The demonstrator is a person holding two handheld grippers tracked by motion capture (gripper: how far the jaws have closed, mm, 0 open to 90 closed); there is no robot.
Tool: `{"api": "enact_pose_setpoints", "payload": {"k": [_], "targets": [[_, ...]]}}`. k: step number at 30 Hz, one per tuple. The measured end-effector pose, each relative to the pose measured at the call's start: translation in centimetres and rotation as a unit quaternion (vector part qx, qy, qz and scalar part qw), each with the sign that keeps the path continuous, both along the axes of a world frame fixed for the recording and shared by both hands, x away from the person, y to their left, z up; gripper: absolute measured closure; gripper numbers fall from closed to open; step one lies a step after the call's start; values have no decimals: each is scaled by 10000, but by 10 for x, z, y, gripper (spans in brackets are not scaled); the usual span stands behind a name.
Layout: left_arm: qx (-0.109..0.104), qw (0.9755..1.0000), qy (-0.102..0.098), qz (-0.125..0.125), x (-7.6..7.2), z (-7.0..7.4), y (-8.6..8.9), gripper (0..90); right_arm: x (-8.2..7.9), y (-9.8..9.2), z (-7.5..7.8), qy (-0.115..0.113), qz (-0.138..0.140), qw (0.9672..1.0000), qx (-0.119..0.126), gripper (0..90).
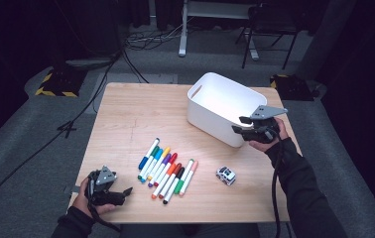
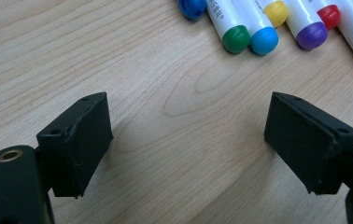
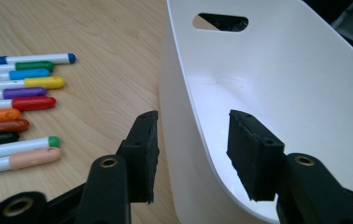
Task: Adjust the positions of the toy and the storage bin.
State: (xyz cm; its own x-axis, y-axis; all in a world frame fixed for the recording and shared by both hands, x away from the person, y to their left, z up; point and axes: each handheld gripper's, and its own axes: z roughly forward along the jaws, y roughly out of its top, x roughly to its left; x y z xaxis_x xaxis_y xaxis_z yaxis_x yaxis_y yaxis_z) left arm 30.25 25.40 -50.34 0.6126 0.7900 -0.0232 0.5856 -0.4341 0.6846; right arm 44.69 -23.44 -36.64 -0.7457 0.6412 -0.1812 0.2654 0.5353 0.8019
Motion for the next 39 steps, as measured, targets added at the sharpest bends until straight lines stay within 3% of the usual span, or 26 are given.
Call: {"api": "enact_pose_setpoints", "payload": {"k": [3,8,18,22,23,27,34,39], "targets": [[-2,10000,-1,2,0,0,0,154,6,5,-3,96,-81,9999,-116,587],[0,10000,0,6,0,0,0,155,19,9,-11,400,66,9992,-72,684],[0,10000,-20,11,0,0,0,157,28,14,-18,475,125,9985,-262,814],[4,10000,-23,17,0,0,0,158,29,13,-19,481,456,9978,-81,866],[3,10000,-21,17,0,0,0,158,27,13,-20,444,644,9969,-75,875],[5,10000,-23,15,0,0,0,158,23,15,-21,309,857,9958,-131,874],[4,10000,-19,14,0,0,0,157,16,17,-22,265,1080,9937,-102,874],[5,10000,-18,17,0,0,0,158,7,27,-23,239,1509,9882,-81,874]]}}
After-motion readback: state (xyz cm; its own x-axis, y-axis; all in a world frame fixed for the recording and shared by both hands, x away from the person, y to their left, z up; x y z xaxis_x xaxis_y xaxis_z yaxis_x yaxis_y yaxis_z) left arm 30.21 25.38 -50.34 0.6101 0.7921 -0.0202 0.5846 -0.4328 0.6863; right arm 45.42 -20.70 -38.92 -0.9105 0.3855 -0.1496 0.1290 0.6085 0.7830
